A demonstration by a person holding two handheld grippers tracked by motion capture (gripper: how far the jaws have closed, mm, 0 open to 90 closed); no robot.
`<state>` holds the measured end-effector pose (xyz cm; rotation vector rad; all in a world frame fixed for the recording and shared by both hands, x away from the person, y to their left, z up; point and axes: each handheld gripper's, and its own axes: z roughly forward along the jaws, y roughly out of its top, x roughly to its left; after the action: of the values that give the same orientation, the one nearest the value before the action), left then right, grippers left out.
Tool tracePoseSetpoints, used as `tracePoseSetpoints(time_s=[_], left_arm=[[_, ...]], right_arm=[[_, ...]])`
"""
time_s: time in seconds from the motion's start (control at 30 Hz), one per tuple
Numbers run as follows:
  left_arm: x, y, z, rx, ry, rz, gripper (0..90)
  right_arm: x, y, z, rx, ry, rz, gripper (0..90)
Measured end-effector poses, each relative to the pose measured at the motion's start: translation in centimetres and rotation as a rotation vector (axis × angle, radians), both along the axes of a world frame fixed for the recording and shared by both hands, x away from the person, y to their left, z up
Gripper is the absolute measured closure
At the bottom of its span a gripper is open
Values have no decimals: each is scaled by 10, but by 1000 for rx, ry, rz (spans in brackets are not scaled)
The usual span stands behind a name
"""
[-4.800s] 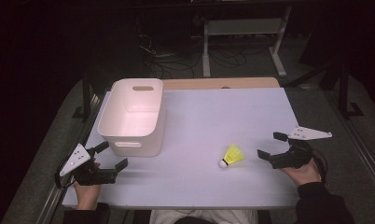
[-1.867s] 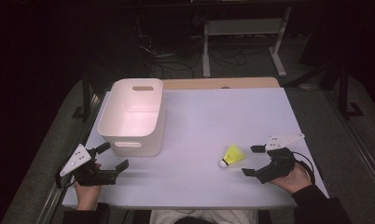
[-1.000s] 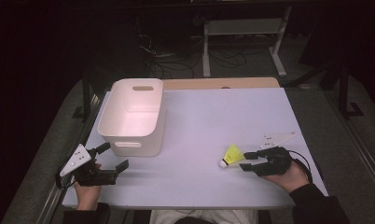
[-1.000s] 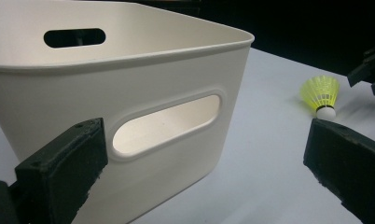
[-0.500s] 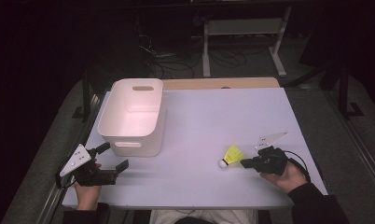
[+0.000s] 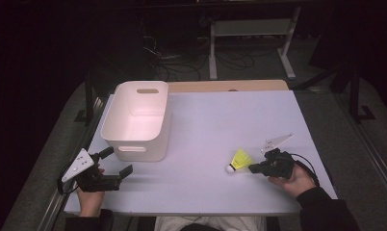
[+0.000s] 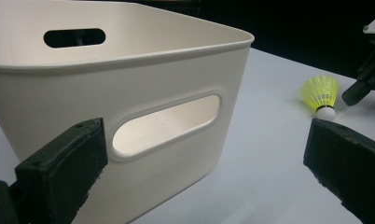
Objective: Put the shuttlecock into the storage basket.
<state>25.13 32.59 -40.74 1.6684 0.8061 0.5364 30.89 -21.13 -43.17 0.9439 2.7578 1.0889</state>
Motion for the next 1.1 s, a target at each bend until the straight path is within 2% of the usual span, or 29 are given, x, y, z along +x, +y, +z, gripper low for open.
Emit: tracePoseSetpoints(time_s=[0.1,0.23,0.27,0.5,0.77,0.87,1.1], left_arm=[[0,0,0,-1,0,0,0],[0,0,0,0,0,0,0],[0,0,0,0,0,0,0],[0,0,0,-3,0,3,0],[0,0,0,1,3,1,0],[0,1,0,0,3,2,0],[-1,0,0,-4,5,-3,0]], right_arm=[[1,-1,0,-1,-2,-13,895],[3,-1,-1,-12,1,-8,895],[3,0,-2,-30,-1,-4,895],[7,1,-2,-41,-4,-7,895],[15,6,0,-66,-27,8,895],[18,8,3,-64,-41,7,895],[27,10,7,-24,-49,5,895]])
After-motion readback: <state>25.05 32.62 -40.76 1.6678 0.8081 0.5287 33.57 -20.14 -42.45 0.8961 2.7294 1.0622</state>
